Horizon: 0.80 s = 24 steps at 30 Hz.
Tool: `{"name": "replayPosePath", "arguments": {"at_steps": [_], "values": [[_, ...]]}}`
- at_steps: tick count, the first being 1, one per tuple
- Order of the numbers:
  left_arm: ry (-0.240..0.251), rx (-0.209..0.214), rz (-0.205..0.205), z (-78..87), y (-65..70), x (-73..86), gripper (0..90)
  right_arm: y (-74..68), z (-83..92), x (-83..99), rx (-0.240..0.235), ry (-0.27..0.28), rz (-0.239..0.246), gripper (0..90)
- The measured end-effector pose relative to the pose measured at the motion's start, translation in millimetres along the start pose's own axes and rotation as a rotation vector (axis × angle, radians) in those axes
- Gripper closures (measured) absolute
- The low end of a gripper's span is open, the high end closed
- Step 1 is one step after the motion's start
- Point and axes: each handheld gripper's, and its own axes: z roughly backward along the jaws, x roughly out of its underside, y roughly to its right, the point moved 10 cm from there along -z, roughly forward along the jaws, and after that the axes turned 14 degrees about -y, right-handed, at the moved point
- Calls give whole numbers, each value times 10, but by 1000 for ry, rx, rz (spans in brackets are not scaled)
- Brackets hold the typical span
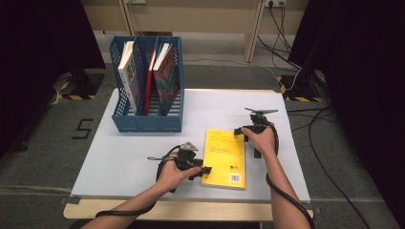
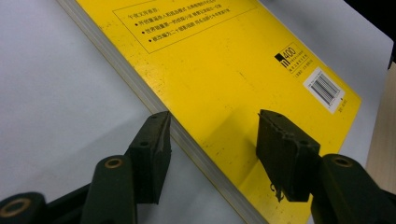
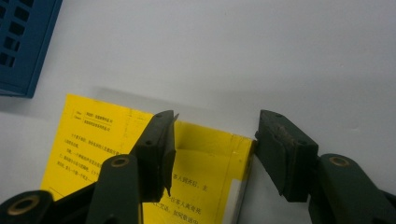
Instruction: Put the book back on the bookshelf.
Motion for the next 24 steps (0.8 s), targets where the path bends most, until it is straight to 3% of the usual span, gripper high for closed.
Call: {"name": "replayPosePath", "arguments": {"at_steps": [4, 13, 24], "values": [[0, 0, -1, 0, 0, -1, 443, 7, 4, -19, 15, 19, -18, 503], [-12, 4, -6, -1, -7, -5, 438, 10, -11, -20, 26, 14, 22, 514], [-30, 9, -16, -3, -5, -10, 436, 11, -12, -20, 22, 3, -3, 533]]}}
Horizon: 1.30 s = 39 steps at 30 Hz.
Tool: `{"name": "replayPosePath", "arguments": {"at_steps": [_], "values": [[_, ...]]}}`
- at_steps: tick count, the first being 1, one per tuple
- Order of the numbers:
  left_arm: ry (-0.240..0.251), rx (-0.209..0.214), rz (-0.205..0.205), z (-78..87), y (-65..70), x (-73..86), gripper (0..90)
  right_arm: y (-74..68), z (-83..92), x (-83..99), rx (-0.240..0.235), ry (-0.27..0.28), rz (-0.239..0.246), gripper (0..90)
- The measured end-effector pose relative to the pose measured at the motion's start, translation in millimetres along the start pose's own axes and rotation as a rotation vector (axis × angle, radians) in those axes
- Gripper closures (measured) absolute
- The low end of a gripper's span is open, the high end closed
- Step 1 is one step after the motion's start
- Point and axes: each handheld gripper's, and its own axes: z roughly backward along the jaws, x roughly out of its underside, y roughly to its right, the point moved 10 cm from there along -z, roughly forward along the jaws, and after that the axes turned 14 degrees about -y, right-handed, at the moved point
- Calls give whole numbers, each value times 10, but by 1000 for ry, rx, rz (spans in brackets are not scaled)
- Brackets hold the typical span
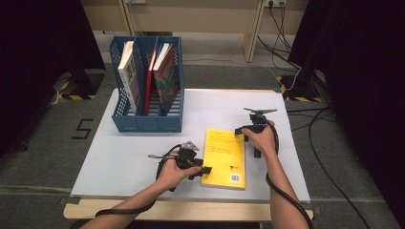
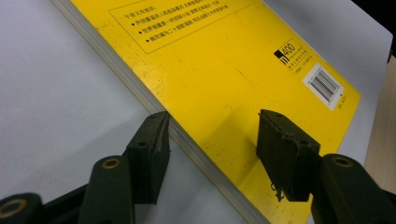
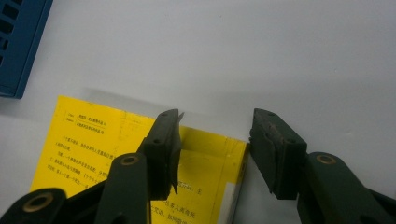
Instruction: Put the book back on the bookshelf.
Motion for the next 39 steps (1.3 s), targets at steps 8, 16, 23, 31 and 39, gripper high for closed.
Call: {"name": "replayPosePath", "arguments": {"at_steps": [8, 16, 23, 31, 39], "values": [[-7, -1, -3, 0, 1, -4, 433, 4, 0, -3, -7, -3, 1, 535], [-5, 0, -3, 0, 0, -3, 434, -2, 3, -5, -29, -19, -4, 490], [-5, 3, -3, 1, -2, -3, 434, -12, -2, -7, -9, -22, 3, 522], [-19, -2, -7, 2, -3, -4, 434, 8, 5, 7, -18, -15, 30, 545], [-13, -2, -6, 0, 0, -6, 434, 8, 5, 2, -31, -11, 38, 554]]}}
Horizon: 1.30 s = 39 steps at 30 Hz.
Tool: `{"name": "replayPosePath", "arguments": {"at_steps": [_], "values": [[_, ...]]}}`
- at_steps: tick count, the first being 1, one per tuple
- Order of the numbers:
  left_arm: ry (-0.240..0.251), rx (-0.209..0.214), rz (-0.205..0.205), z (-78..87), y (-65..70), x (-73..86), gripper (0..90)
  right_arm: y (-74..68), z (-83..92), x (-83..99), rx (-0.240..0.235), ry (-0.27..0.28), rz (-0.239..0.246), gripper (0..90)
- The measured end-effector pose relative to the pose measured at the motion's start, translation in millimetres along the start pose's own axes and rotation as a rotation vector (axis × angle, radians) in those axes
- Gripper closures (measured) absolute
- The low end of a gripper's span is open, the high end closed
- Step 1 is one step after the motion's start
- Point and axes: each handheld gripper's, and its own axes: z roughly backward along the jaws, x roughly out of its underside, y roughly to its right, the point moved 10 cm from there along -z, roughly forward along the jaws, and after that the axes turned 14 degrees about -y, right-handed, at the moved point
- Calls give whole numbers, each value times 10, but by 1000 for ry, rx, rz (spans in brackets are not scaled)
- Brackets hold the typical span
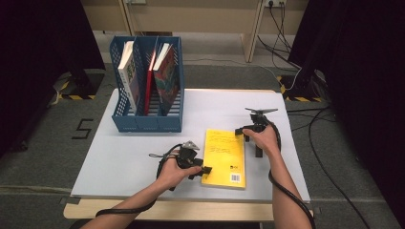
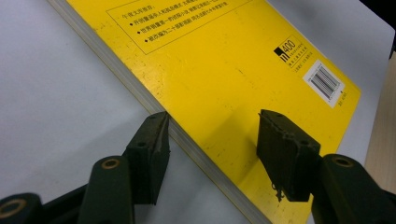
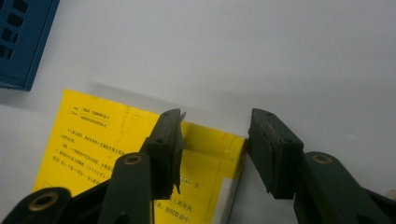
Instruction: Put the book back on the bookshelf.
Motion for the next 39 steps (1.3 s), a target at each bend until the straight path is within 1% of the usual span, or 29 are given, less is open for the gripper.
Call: {"name": "replayPosePath", "arguments": {"at_steps": [1, 2, 5, 6, 9, 11, 14, 16, 18, 19, 20, 22, 25, 26, 28, 30, 33, 36, 39], "values": [[2, 1, 1, 0, -1, 0, 435, -9, 3, 5, -5, 0, -14, 555], [4, 2, 0, 1, -2, 1, 436, -2, 3, 8, -4, 2, -10, 557], [11, 1, 4, 2, -6, 3, 442, 0, 4, 5, -3, 0, -18, 560], [13, -1, 5, 3, -7, 4, 446, 3, 3, 1, 3, -3, -10, 560], [15, -4, 11, 2, -5, 1, 449, 2, 5, -2, 5, -18, -31, 562], [14, -6, 10, 2, -4, 1, 449, -11, 1, -11, 16, -30, -46, 557], [12, -5, 10, 2, -4, -1, 449, -5, -2, -20, 13, -44, -54, 547], [6, -6, 8, 3, -5, -2, 449, -6, -2, -24, 1, -59, -61, 543], [1, -5, 6, 4, -6, -3, 449, -7, -4, -33, -5, -68, -45, 523], [-2, -4, 3, 5, -7, -3, 449, -17, -3, -30, -6, -77, -46, 520], [-2, -2, 2, 6, -8, -3, 449, -14, -7, -33, -4, -79, -29, 520], [-3, -1, 1, 6, -8, -3, 449, -11, -4, -32, -11, -88, -17, 515], [-6, -3, 0, 7, -9, -4, 450, -12, -2, -35, -23, -87, -22, 513], [-6, -4, 0, 7, -9, -4, 450, -17, -2, -37, -21, -85, -29, 524], [-4, -2, 0, 7, -9, -4, 450, -10, 0, -39, -9, -82, -27, 537], [-4, -1, 0, 7, -9, -3, 450, -1, 4, -51, -21, -70, -54, 552], [-4, -2, 0, 6, -9, -4, 450, 10, 8, -65, -29, -59, -70, 562], [-3, -1, 0, 6, -9, -3, 449, 15, -2, -78, -17, -36, -54, 563], [-2, 0, 1, 7, -10, 0, 449, 13, -5, -77, -35, -42, -65, 567]]}}
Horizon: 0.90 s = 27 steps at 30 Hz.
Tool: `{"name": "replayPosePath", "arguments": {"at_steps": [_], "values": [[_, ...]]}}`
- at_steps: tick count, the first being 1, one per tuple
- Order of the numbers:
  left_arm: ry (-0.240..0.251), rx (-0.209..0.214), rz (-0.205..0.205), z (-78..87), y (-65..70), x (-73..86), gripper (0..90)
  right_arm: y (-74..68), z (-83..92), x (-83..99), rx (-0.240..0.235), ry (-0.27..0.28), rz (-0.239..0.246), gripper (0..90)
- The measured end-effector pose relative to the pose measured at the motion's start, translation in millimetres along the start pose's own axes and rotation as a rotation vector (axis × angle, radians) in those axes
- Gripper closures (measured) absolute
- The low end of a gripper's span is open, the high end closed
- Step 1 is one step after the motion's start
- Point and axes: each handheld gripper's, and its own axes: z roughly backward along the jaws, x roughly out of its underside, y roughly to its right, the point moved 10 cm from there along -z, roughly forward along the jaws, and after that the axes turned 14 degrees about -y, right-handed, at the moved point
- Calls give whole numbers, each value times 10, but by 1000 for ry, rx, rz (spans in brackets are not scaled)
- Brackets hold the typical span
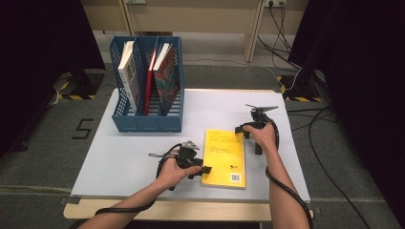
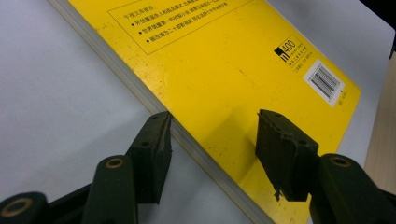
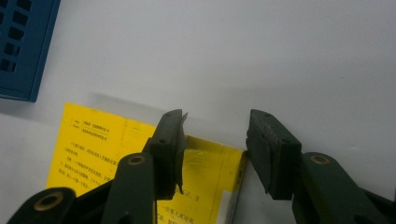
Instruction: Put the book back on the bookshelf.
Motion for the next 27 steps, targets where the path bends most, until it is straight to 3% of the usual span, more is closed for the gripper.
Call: {"name": "replayPosePath", "arguments": {"at_steps": [7, 11, 16, 27], "values": [[1, 5, -8, -1, 1, 0, 446, -13, -4, 6, 14, -18, -34, 565], [2, -2, -3, 0, 3, 3, 446, -31, -3, 17, -16, -34, -56, 565], [-6, -1, -15, 2, -2, 1, 444, -31, -2, 33, -40, -28, -51, 568], [-7, -6, -12, 1, -1, 1, 444, -9, -1, 40, -19, -25, -55, 623]]}}
